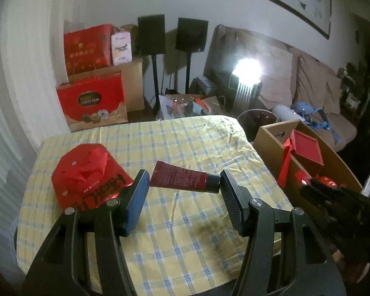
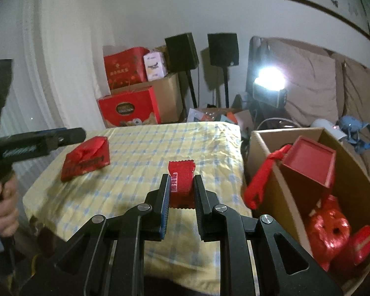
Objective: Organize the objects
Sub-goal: 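Lift the red packet with the right gripper while the left gripper lifts the red tube toward the box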
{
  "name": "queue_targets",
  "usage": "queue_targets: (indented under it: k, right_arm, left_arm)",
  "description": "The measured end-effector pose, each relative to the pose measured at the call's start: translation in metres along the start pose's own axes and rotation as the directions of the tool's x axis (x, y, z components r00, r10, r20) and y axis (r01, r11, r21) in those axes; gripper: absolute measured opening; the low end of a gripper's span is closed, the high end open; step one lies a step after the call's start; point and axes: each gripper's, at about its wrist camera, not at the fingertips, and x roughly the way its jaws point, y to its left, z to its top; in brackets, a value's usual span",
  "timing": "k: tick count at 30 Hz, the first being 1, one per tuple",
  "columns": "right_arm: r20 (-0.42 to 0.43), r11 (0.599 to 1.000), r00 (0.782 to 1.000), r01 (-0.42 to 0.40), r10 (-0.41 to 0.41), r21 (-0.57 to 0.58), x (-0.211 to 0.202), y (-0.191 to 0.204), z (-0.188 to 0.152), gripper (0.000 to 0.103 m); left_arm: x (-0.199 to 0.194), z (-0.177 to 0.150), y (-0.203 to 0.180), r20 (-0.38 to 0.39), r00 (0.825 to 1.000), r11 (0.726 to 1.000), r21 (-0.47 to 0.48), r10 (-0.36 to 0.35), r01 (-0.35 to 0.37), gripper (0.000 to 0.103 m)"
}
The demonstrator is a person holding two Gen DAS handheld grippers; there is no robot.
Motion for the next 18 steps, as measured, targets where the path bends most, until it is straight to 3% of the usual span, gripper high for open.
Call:
queue_targets:
  k: [8, 14, 18]
  right_arm:
    - [0.099, 0.995, 0.994, 0.058, -0.05, -0.085, -0.053, -0.006, -0.005, 0.017]
    - [0.116, 1.0, 0.993, -0.021, 0.023, -0.015, -0.065, -0.033, 0.004, 0.017]
    - [0.123, 1.0, 0.992, -0.021, 0.023, -0.019, -0.068, -0.047, 0.006, 0.017]
  left_arm:
    - [-0.001, 0.001, -0.006, -0.006, 1.0, 1.0, -0.017, -0.015, 0.015, 0.056]
    - [-0.002, 0.002, -0.02, -0.005, 1.0, 1.0, -0.002, -0.016, 0.016, 0.056]
    - [0.004, 0.002, -0.028, 0.002, 1.0, 1.0, 0.004, -0.002, 0.002, 0.056]
